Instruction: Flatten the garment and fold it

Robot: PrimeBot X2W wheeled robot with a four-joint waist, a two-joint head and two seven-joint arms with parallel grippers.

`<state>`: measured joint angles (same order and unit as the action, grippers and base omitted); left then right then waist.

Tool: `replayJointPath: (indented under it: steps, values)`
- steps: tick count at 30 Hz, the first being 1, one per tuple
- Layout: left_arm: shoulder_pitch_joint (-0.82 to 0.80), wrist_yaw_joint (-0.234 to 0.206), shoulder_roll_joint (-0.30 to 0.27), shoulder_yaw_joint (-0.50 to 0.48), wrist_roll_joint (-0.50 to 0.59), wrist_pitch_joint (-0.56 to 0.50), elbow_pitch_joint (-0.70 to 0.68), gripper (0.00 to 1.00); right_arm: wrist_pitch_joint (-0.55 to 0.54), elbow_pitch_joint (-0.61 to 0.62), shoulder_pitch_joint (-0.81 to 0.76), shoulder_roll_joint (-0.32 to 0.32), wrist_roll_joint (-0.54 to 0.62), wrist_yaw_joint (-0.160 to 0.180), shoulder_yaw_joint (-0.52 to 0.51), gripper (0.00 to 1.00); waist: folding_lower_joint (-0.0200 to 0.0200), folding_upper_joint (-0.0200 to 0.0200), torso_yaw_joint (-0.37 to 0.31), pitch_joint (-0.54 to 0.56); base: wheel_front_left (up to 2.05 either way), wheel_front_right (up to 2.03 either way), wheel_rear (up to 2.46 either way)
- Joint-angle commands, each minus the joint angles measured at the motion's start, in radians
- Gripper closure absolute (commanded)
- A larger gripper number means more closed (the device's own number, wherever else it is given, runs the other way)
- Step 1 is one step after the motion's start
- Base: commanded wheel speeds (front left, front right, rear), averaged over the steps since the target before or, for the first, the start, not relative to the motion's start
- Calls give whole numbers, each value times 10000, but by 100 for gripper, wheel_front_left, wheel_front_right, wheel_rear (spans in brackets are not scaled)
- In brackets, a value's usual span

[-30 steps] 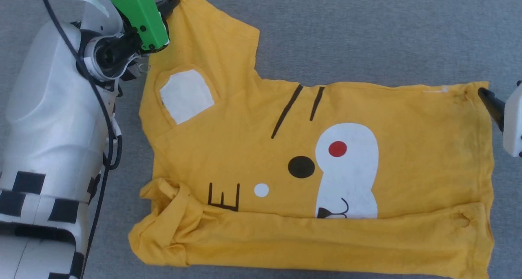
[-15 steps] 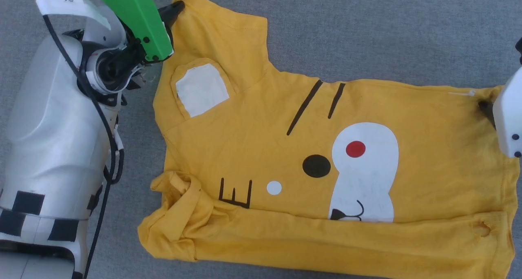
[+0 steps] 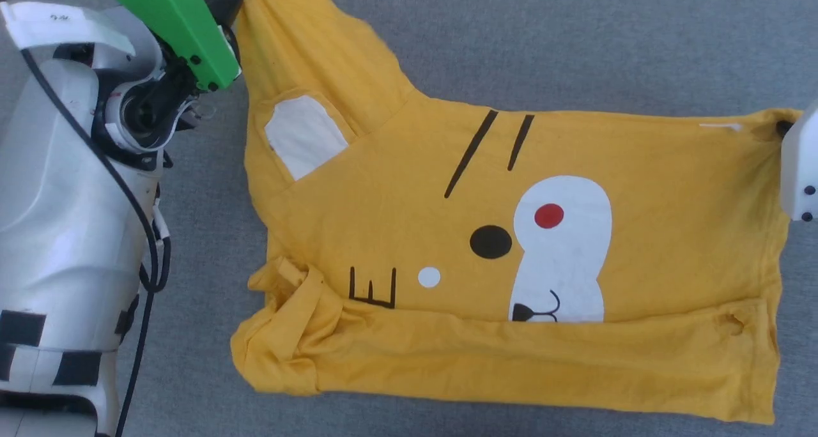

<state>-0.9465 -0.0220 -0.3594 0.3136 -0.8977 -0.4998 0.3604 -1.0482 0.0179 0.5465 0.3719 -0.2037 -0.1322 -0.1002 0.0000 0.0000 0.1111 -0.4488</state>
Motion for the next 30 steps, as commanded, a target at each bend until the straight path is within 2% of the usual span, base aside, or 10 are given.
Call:
replayJointPath:
  steps: [1, 11, 20, 25, 30]
  values:
    - [306, 54, -152, -83, -15, 78, -82, 100, 176, -87, -23, -79, 14, 15, -49, 100, 0, 0, -159, 529, 0, 0, 0]
    - [2954, -37, -519, -387, -556, 340, -1858, 100, 1172, -407, -1708, -691, -528, 15, -292, 100, 0, 0, -213, 2105, 0, 0, 0]
    - [6479, -747, -625, -1119, -1190, 1008, -4012, 100, 1622, -423, -3354, -1177, -816, 15, -820, 100, 0, 0, -203, 3052, 0, 0, 0]
    - [7952, -1111, -601, -1570, -1407, 1417, -4570, 100, 1818, -520, -3978, -1383, -810, 15, -1192, 100, 0, 0, -144, 3231, 0, 0, 0]
    - [9135, -1327, -346, -1879, -1736, 1744, -4778, 100, 1945, -664, -4494, -1589, -743, 15, -1290, 100, 0, 0, -154, 3321, 0, 0, 0]
